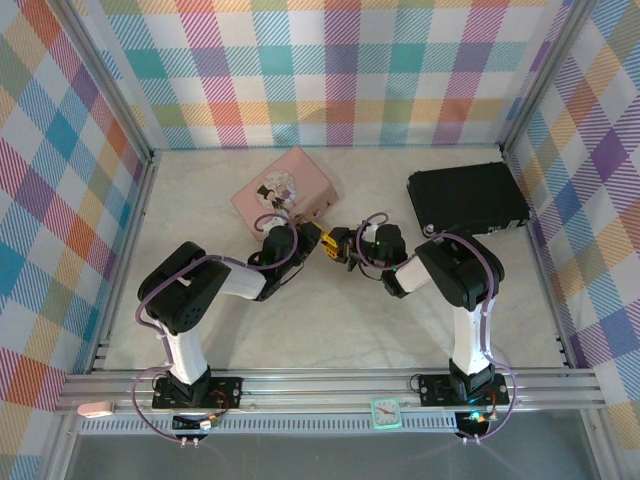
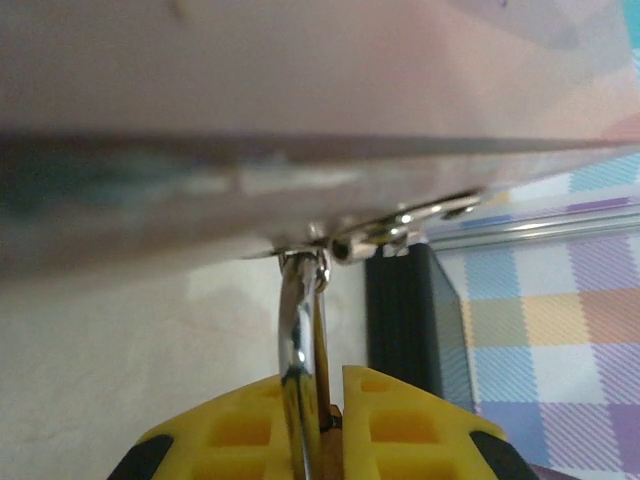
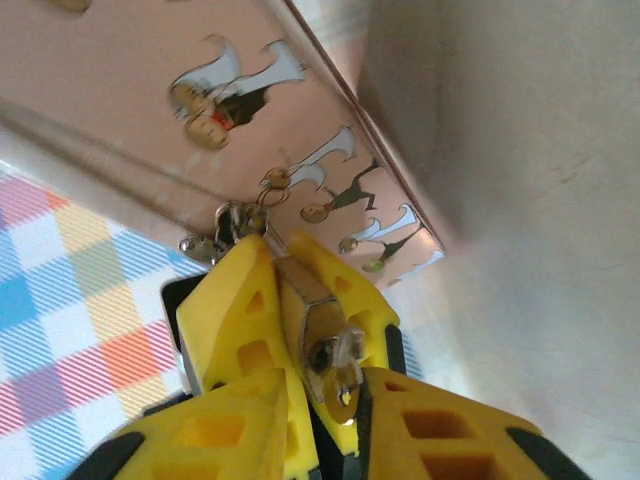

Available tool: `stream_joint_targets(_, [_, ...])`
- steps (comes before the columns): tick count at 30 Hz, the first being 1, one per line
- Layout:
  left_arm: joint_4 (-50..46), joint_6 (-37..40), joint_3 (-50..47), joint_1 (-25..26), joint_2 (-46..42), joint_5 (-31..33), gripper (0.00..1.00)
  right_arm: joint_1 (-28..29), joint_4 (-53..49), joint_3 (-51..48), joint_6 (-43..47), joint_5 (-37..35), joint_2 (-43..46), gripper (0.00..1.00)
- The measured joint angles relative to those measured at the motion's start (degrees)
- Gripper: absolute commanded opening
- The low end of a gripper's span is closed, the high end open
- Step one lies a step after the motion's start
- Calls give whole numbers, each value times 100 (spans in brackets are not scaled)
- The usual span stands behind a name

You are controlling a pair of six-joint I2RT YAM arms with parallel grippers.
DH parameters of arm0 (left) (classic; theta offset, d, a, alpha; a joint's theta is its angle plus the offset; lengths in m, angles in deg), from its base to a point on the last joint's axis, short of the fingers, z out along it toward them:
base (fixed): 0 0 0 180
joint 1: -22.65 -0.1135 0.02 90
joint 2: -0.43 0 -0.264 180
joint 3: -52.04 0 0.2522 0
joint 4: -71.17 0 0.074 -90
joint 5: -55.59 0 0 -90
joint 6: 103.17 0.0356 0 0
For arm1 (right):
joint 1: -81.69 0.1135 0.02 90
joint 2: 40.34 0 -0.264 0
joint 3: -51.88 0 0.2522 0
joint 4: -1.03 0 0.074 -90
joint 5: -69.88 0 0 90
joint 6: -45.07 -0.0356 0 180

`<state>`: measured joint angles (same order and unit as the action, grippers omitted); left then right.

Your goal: Unlock a padlock with a key

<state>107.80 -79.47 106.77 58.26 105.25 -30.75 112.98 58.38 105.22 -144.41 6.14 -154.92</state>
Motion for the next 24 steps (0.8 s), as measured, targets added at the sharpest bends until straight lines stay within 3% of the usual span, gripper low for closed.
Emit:
stream_joint_targets(5, [-590,-44,120,31,-83,-13,0,0,-118,-291,699,105,151,44])
stream_joint_targets(8, [-793,-92,186,31,-107,-13,0,0,-216,-459,1005,107,348,45])
stream_joint_targets(17, [-916,-188,243,31,-118,-11,0,0,216,-610,1213,87,98,33])
stream_joint_targets(24, [-994,-269,247,31,-166,-17,0,0,321,-573,1368,13,39,30])
